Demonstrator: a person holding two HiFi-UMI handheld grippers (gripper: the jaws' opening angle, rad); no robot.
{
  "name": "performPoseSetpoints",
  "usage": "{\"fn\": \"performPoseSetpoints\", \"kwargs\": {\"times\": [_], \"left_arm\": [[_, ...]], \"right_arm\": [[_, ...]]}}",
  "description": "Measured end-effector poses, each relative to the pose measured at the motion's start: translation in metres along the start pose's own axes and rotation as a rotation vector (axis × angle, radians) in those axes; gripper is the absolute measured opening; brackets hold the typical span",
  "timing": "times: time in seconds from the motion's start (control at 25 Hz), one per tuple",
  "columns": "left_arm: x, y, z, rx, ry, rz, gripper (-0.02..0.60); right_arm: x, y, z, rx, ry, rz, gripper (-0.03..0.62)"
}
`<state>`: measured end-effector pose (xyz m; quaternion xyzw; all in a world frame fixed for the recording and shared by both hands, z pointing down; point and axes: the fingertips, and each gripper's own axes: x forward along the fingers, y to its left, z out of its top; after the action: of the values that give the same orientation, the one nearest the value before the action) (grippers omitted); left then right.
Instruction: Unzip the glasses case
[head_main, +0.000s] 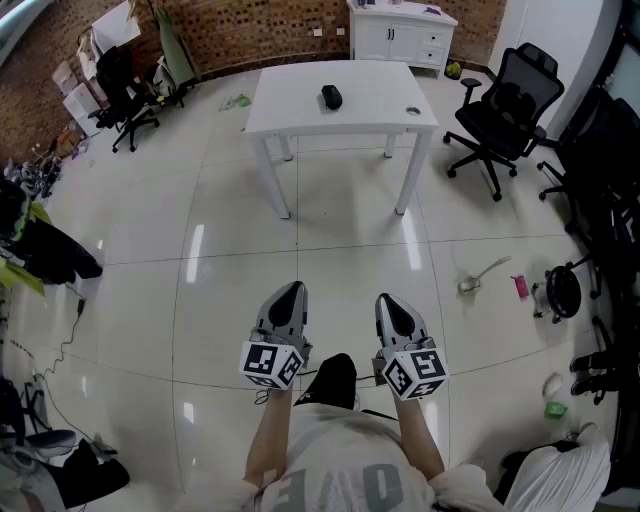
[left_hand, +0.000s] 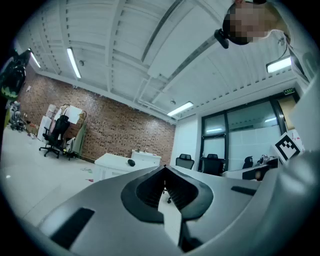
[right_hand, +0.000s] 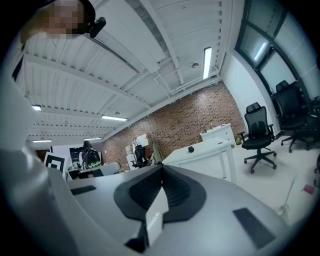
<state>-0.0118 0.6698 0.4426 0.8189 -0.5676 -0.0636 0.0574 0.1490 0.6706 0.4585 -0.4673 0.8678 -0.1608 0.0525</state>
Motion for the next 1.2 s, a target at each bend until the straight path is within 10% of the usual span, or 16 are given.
{"fn": "performPoseSetpoints", "kwargs": {"times": [0.28, 0.76, 1.2], "left_arm": [[0.074, 0.069, -0.004, -0.023, -0.025, 0.027, 0.002], [0.396, 0.274, 0.071, 0.039, -0.085, -0.082, 0.002], [0.587, 0.338, 0.056, 0.033, -0.025, -0.081, 0.002]], "right_arm": [[0.096, -0.029, 0.007, -0.061, 0.011, 0.013, -0.003], [0.459, -0.121, 0.109, -0.121, -0.049, -0.008, -0.003], [0.629, -0.230, 0.135, -0.102, 0.009, -0.006, -0.003]]}}
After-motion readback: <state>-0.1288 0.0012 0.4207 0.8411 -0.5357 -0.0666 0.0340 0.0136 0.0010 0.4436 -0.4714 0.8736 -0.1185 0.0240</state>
